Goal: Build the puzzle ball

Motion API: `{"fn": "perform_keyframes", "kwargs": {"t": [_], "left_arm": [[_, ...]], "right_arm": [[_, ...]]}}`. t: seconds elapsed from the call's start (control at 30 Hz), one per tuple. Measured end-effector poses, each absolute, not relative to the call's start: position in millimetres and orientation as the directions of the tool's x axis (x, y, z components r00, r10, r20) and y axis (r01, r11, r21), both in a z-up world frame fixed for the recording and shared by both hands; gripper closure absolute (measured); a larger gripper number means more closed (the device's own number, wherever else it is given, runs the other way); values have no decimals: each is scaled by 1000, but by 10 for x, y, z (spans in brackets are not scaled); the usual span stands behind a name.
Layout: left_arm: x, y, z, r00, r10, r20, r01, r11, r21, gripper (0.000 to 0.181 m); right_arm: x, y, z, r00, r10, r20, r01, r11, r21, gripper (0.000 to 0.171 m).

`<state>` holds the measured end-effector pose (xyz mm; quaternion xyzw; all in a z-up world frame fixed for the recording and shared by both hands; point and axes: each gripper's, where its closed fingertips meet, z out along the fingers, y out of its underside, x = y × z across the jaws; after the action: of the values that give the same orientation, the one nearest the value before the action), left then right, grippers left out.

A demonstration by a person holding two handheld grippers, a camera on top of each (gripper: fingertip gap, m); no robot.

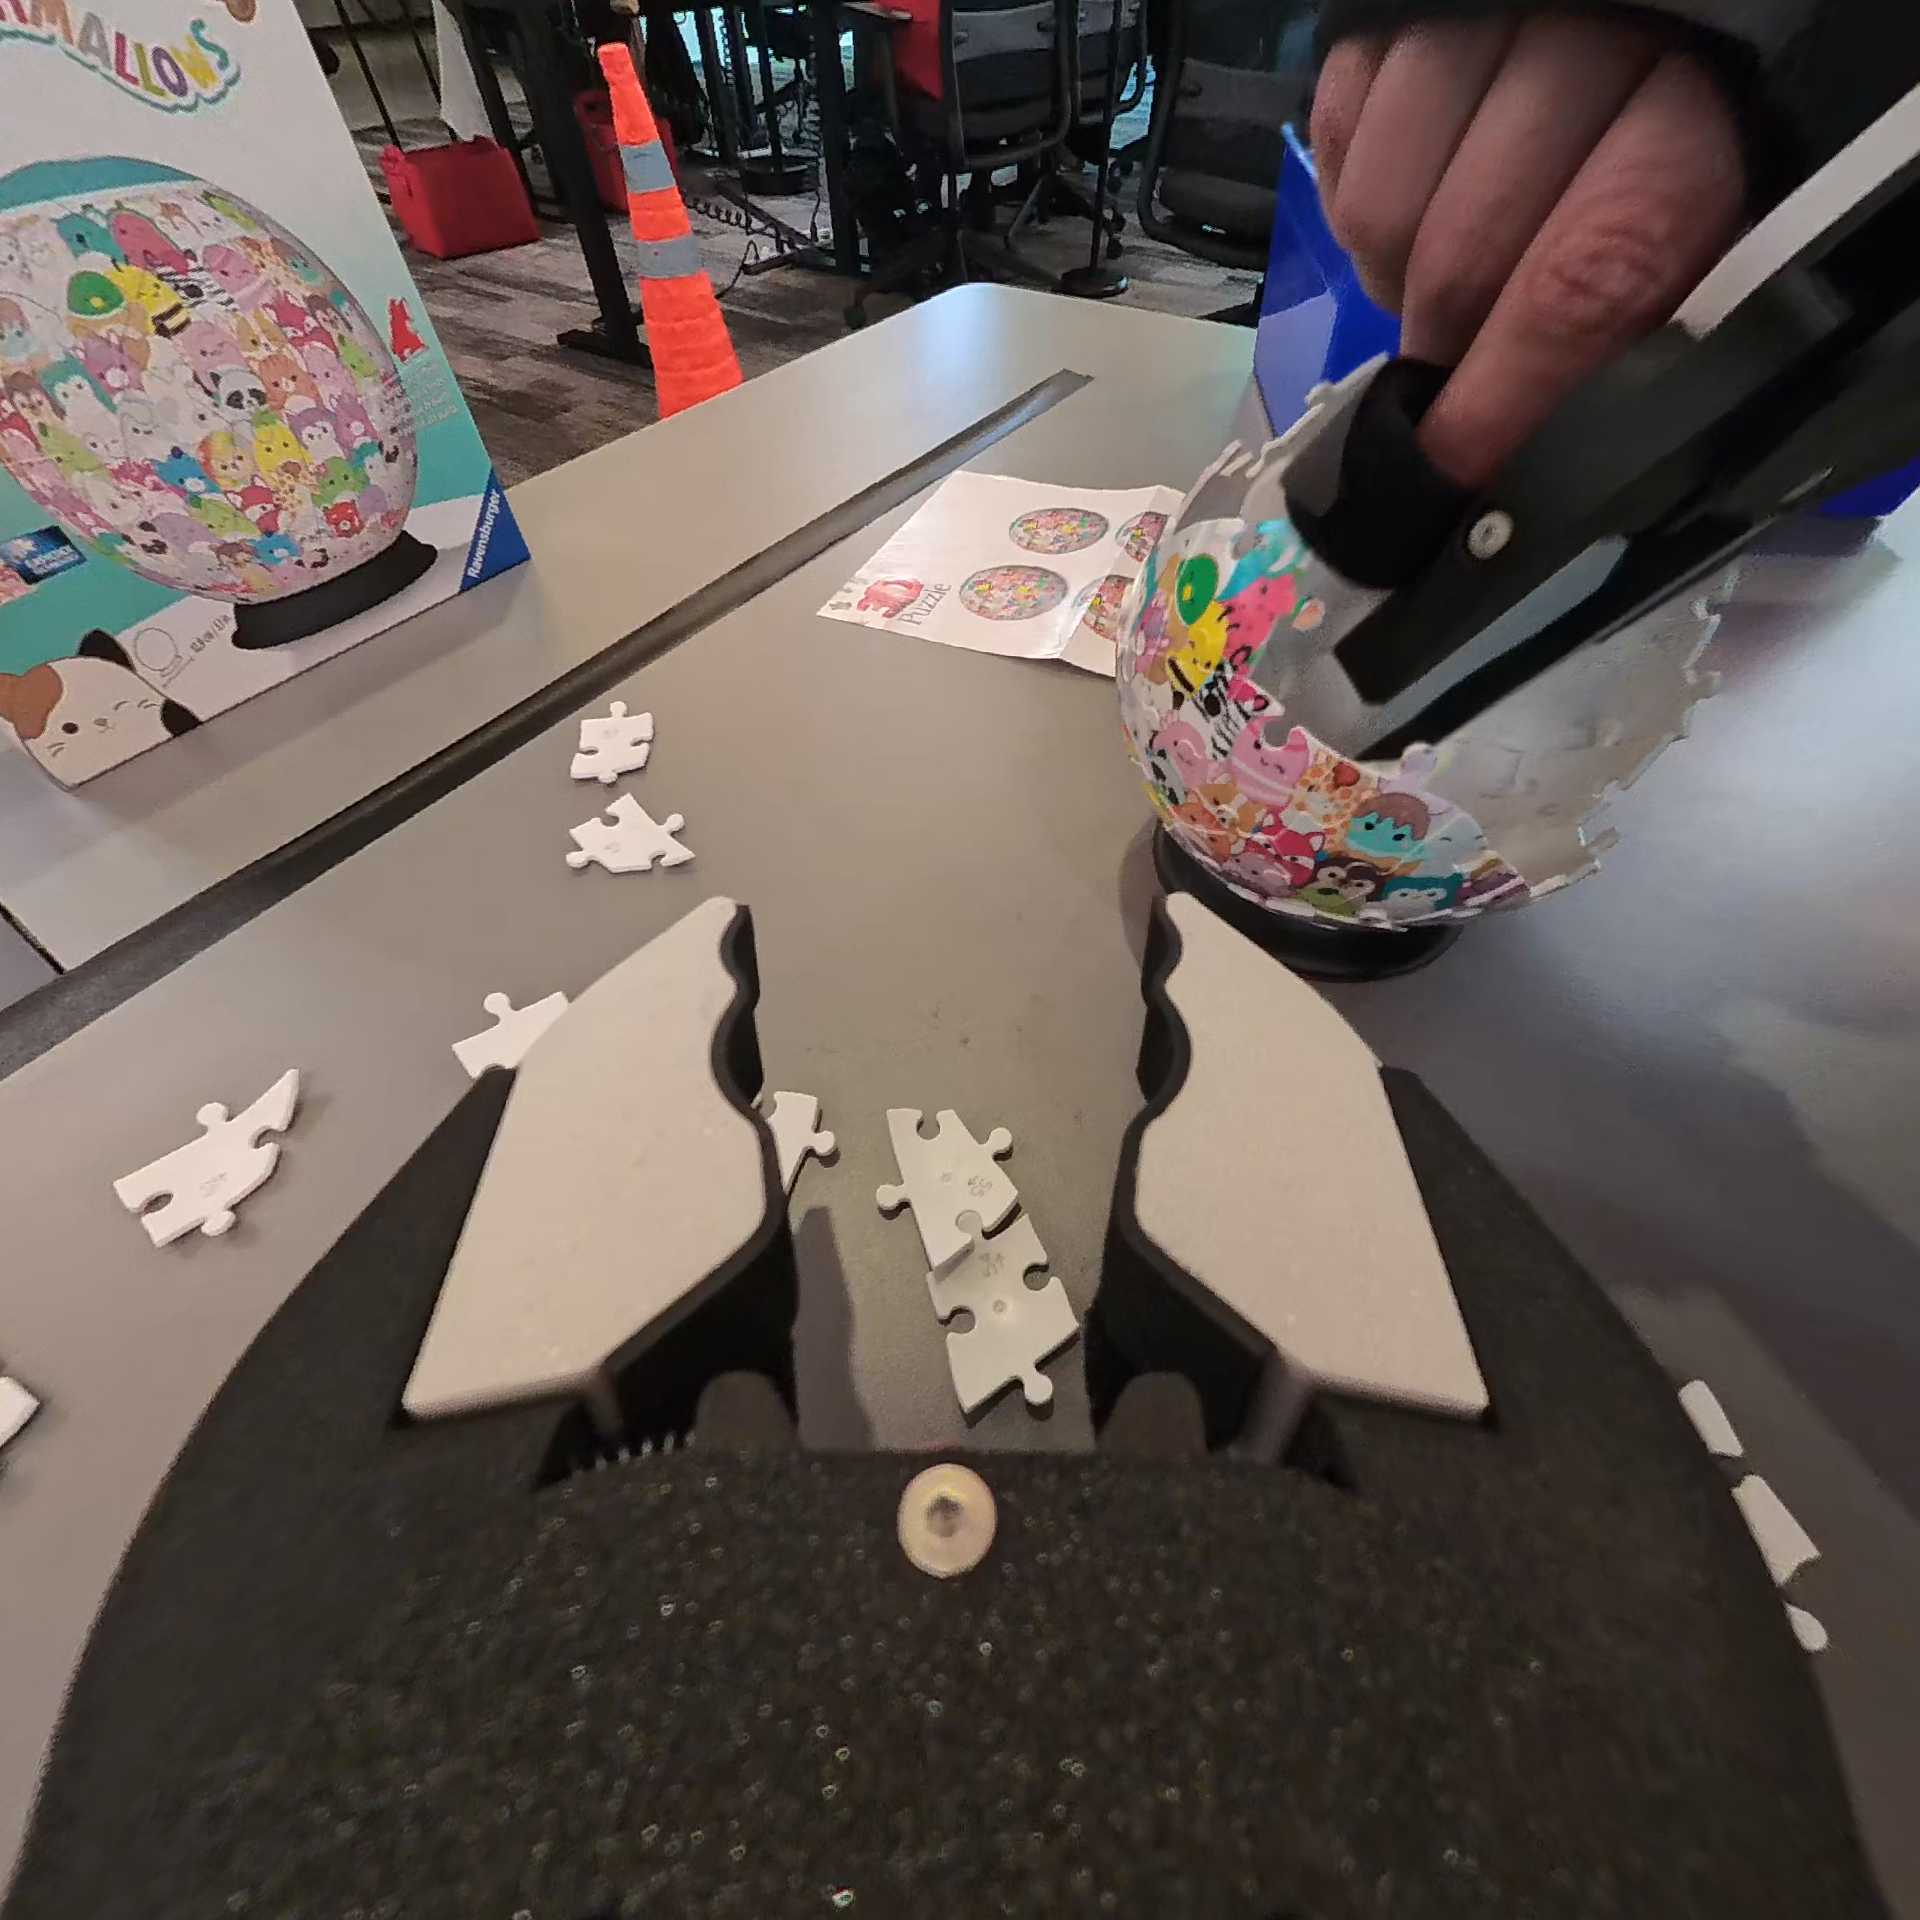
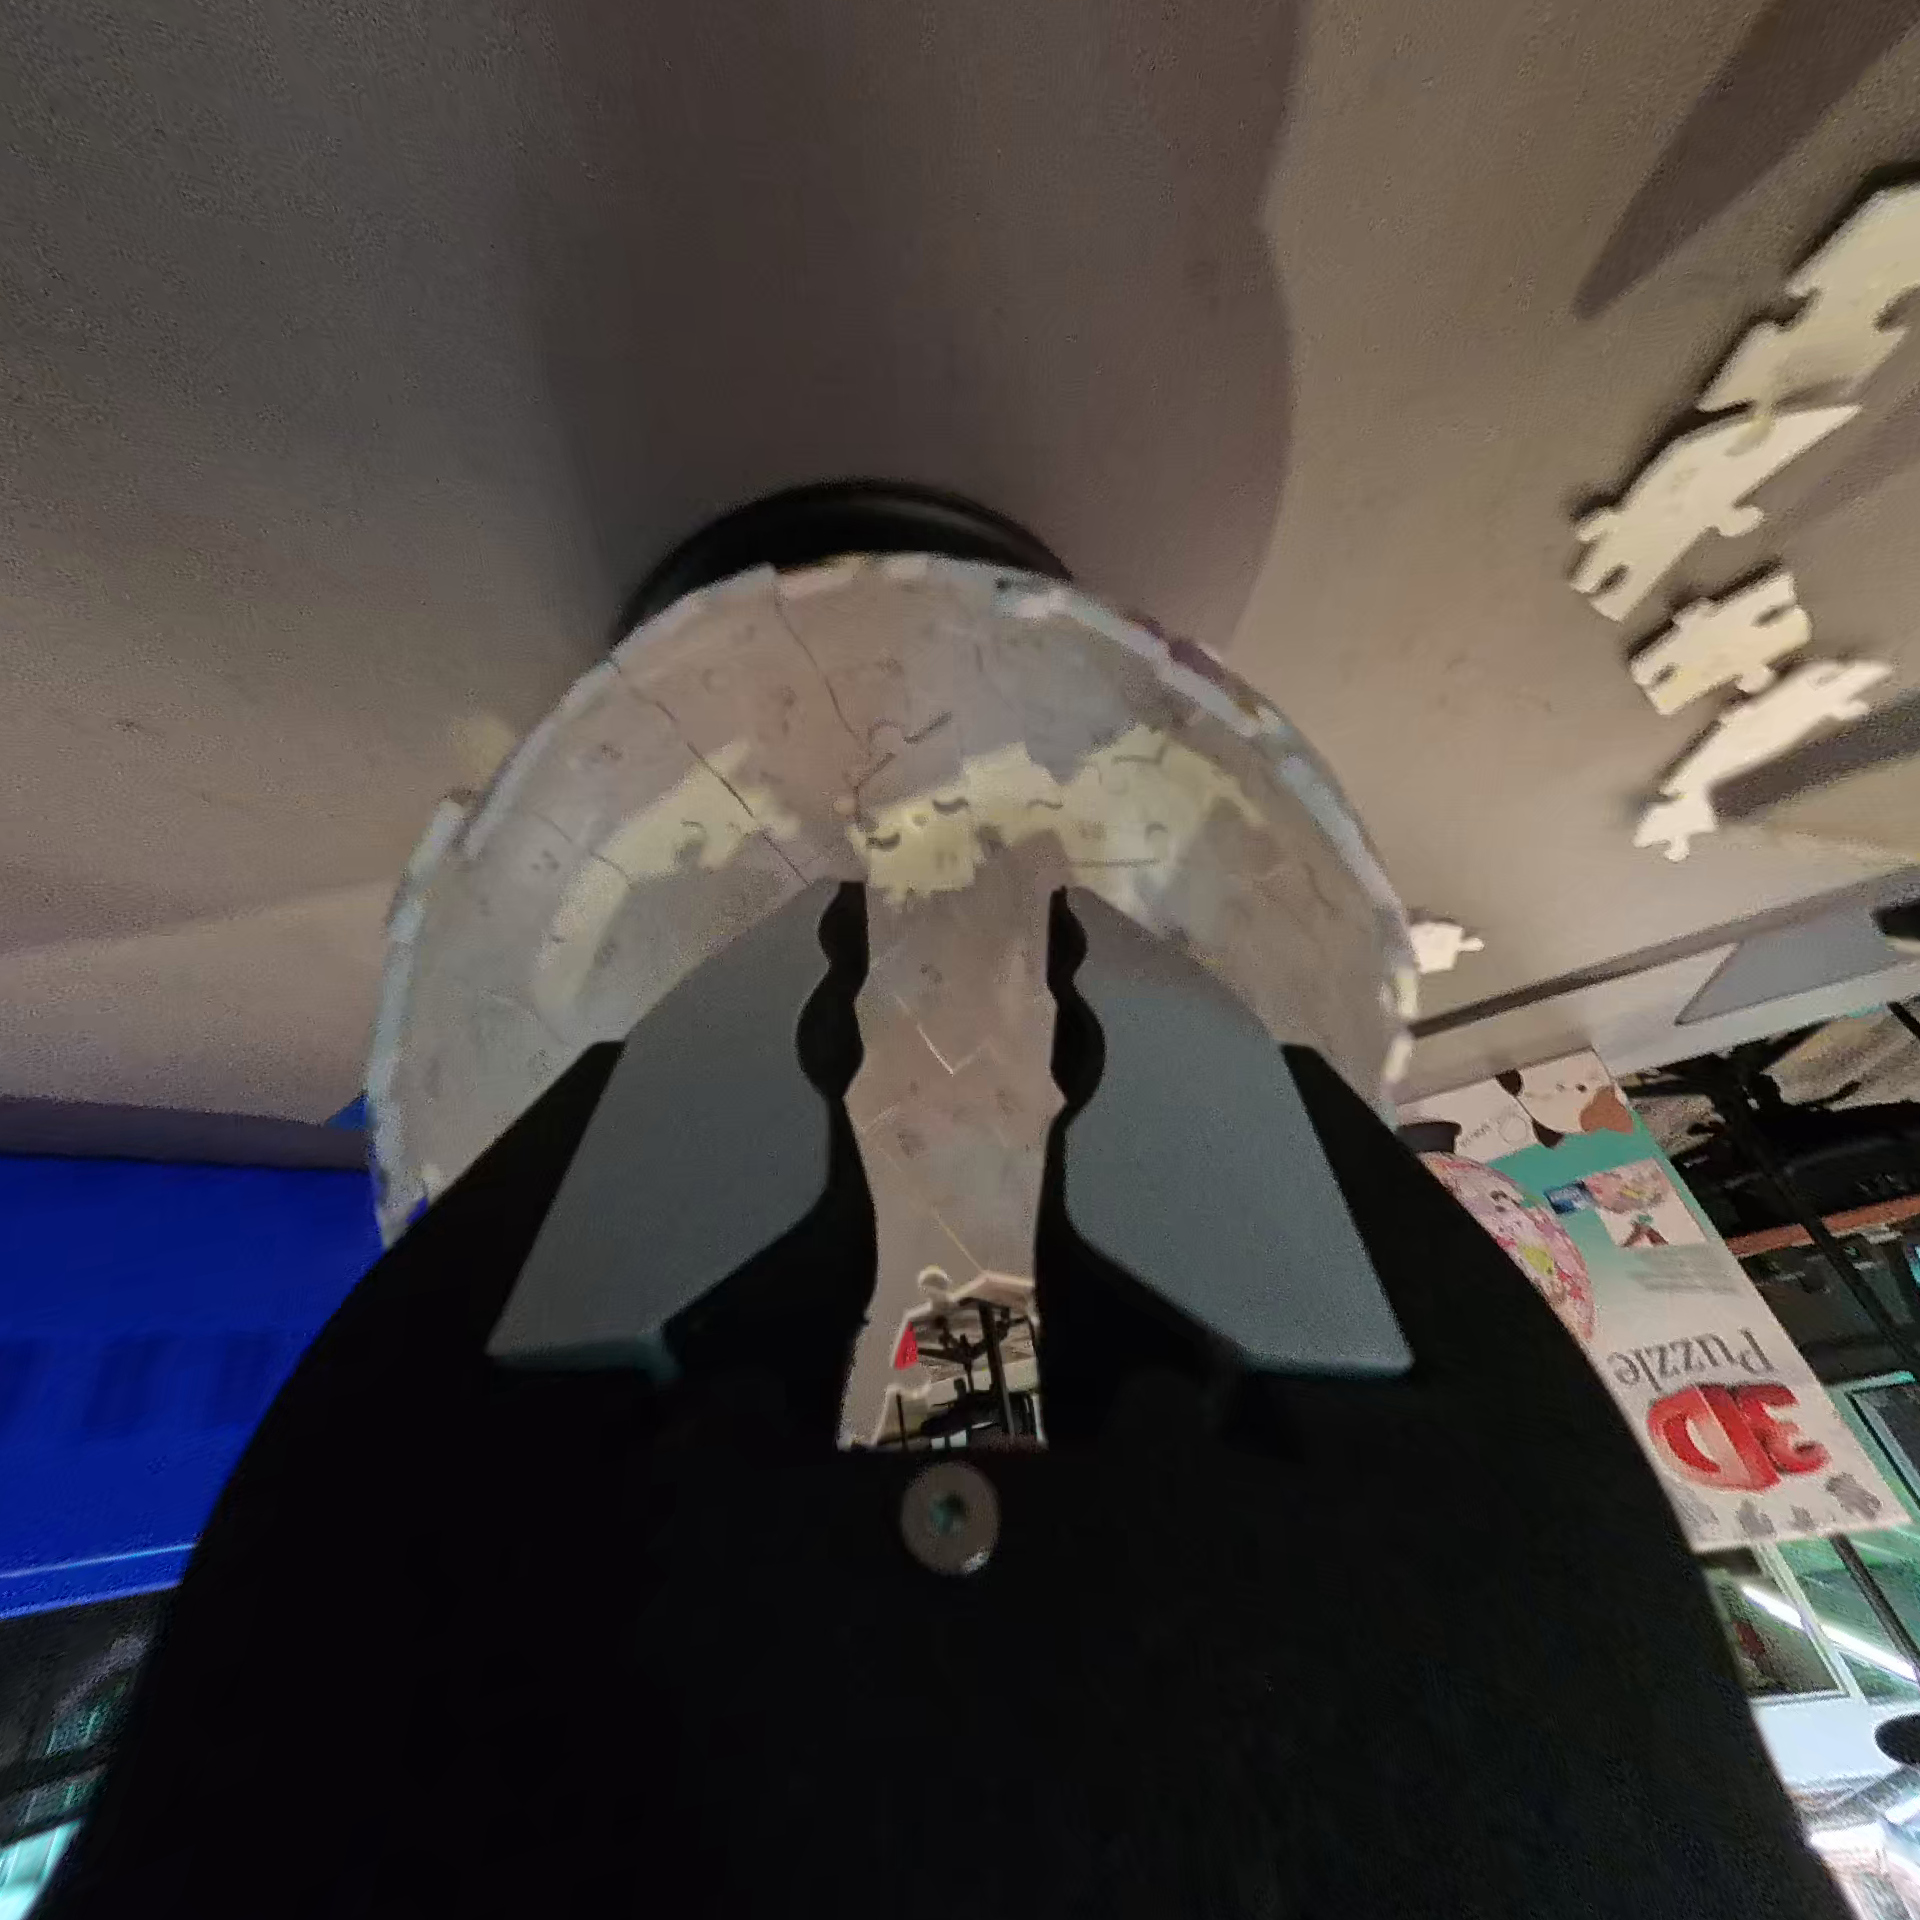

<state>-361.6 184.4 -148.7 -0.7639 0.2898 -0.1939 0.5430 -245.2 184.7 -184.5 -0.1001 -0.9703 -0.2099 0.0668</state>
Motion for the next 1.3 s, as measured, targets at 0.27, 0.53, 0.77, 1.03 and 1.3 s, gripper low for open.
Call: {"fn": "perform_keyframes", "kwargs": {"t": [0.27,0.53,0.77,1.03,1.3], "left_arm": [[-3604,1840,-1494,754,-657,-15,-232,-245,-941,111],[-3609,1839,-1497,755,-656,-16,-234,-246,-941,111],[-3594,1832,-1505,752,-659,-27,-246,-242,-939,111],[-3591,1832,-1504,751,-660,-26,-245,-241,-939,111],[-3581,1831,-1509,749,-662,-31,-251,-239,-938,111]], "right_arm": [[-2381,1849,-1848,-957,226,181,279,886,371,144],[-2366,1828,-1944,-961,235,143,273,883,382,151],[-2382,1845,-2035,-965,237,117,264,874,408,151],[-2415,1876,-2068,-960,248,131,280,867,412,145],[-2415,1869,-2111,-963,240,125,270,868,418,143]]}}
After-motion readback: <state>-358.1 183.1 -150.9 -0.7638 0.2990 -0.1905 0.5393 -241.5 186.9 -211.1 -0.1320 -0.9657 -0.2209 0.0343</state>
